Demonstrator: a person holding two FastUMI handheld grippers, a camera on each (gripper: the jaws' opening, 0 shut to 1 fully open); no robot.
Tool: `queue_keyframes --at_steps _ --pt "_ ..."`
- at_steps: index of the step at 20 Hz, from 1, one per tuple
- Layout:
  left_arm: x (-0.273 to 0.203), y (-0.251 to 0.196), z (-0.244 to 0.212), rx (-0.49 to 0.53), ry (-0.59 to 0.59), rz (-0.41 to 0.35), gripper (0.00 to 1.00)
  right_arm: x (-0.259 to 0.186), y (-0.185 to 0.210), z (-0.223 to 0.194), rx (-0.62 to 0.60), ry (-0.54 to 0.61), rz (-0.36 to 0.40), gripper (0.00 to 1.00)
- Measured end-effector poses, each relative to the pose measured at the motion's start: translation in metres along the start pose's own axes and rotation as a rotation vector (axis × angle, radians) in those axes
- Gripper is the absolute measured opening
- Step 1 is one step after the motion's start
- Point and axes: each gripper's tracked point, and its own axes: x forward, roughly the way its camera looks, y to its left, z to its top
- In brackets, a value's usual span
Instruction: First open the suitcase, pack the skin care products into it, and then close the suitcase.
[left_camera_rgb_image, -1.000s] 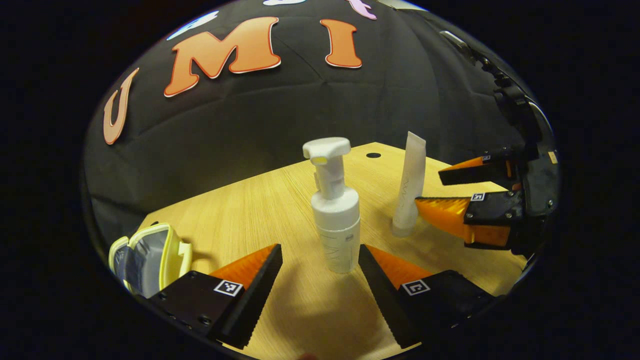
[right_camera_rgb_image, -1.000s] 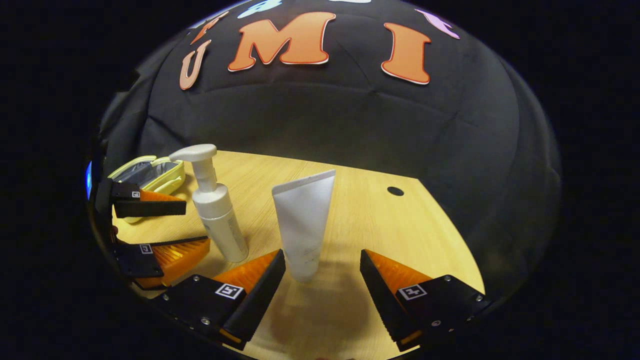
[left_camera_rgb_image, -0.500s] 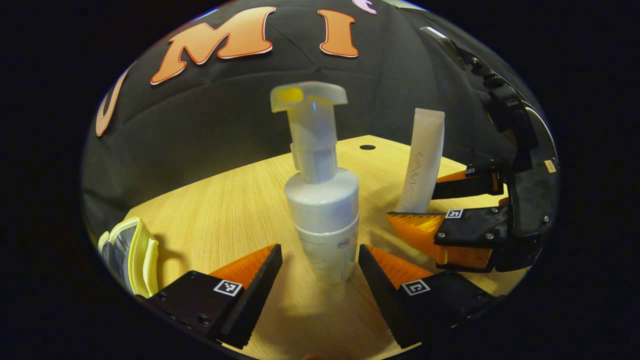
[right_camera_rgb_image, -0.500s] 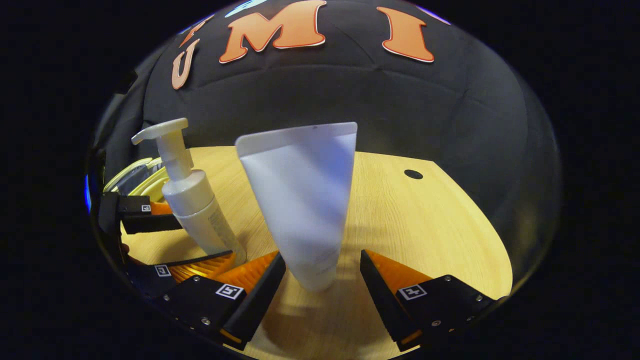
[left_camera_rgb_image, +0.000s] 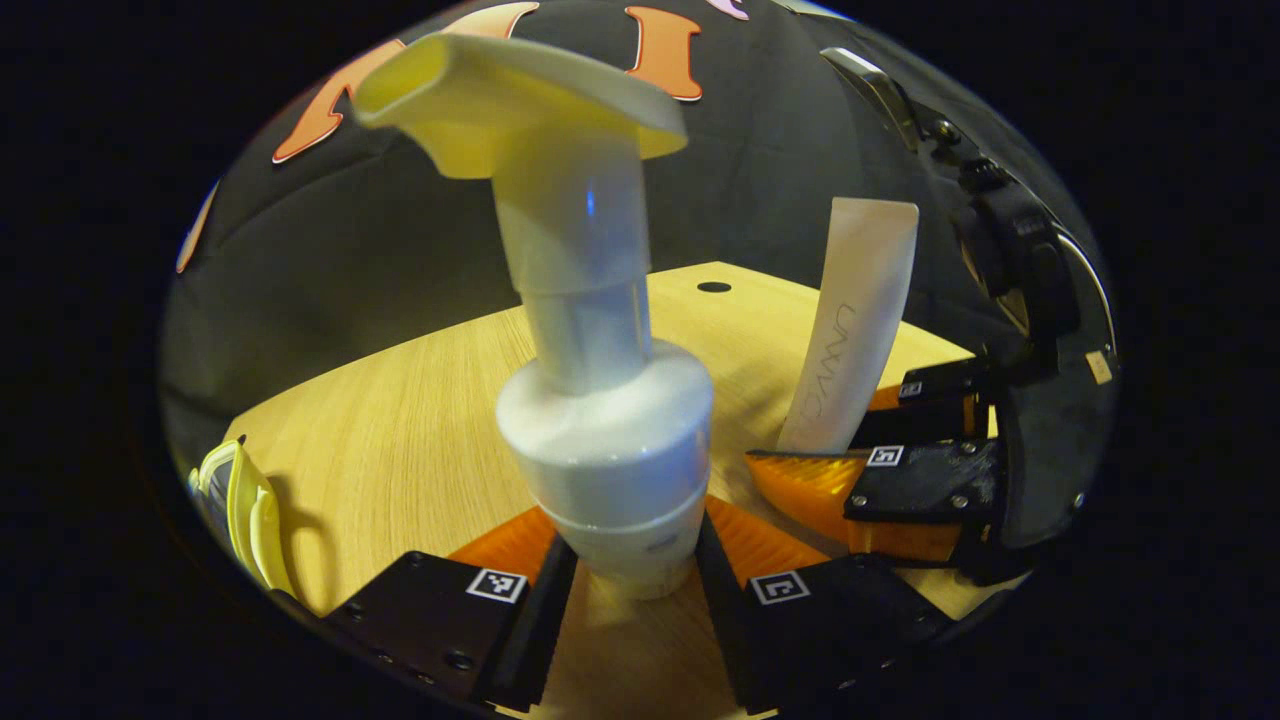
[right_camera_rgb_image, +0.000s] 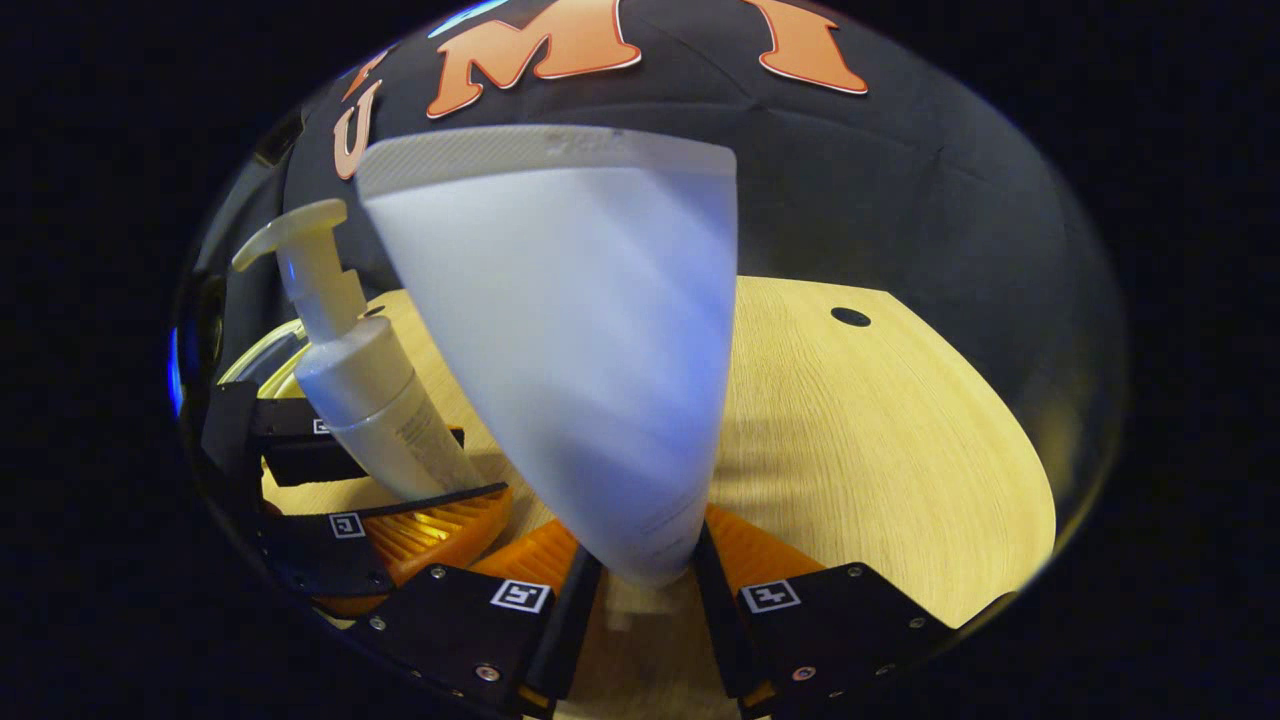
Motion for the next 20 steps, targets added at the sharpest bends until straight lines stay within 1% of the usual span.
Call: queue_keyframes --at_steps 1,2,3,4,5,6,7,9,10,11,13,16,17,18,19,20 --pt "0.003 -0.001 0.0 -0.007 0.007 -0.001 0.65 -0.001 0.001 0.0 0.007 0.002 0.002 0.54" --pt "0.003 -0.001 0.001 -0.017 0.005 0.002 0.64 -0.002 0.002 0.0 0.013 0.005 0.005 0.54" --pt "0.003 0.0 0.001 -0.019 0.015 0.002 0.61 -0.002 0.001 0.0 0.019 0.006 0.007 0.53" --pt "0.001 -0.001 0.001 -0.032 0.02 0.005 0.62 -0.002 0.0 0.001 0.029 0.009 0.005 0.51" --pt "0.0 0.0 0.0 -0.044 0.026 0.002 0.59 -0.003 0.0 0.001 0.039 0.014 0.007 0.53" --pt "0.001 -0.001 -0.001 -0.058 0.027 0.006 0.6 -0.003 0.0 0.0 0.04 0.014 0.005 0.49" --pt "0.0 0.0 -0.001 -0.074 0.029 0.008 0.61 -0.005 -0.001 0.0 0.036 0.014 0.003 0.48" --pt "-0.002 0.005 0.0 -0.083 0.031 0.018 0.59 -0.01 -0.003 0.008 0.038 -0.005 0.002 0.47" --pt "-0.006 0.01 0.004 -0.081 0.021 0.024 0.61 -0.013 -0.002 0.014 0.043 -0.013 0.006 0.48" --pt "-0.011 0.013 0.008 -0.085 0.018 0.026 0.59 -0.016 -0.001 0.018 0.039 -0.013 0.007 0.48" --pt "-0.023 0.015 0.022 -0.088 -0.009 0.034 0.59 -0.023 -0.002 0.027 0.022 -0.034 0.003 0.47" --pt "-0.04 0.026 0.042 -0.066 -0.046 0.06 0.59 -0.033 -0.002 0.042 0.01 -0.051 0.004 0.47" --pt "-0.046 0.031 0.048 -0.062 -0.055 0.071 0.61 -0.038 -0.002 0.047 0.007 -0.06 -0.003 0.47" --pt "-0.055 0.035 0.052 -0.062 -0.067 0.079 0.59 -0.043 -0.002 0.053 0.008 -0.067 -0.001 0.43" --pt "-0.063 0.04 0.058 -0.068 -0.078 0.09 0.59 -0.049 -0.001 0.058 0.008 -0.075 -0.002 0.47" --pt "-0.071 0.045 0.065 -0.073 -0.088 0.101 0.59 -0.055 -0.002 0.065 0.006 -0.079 -0.01 0.47"
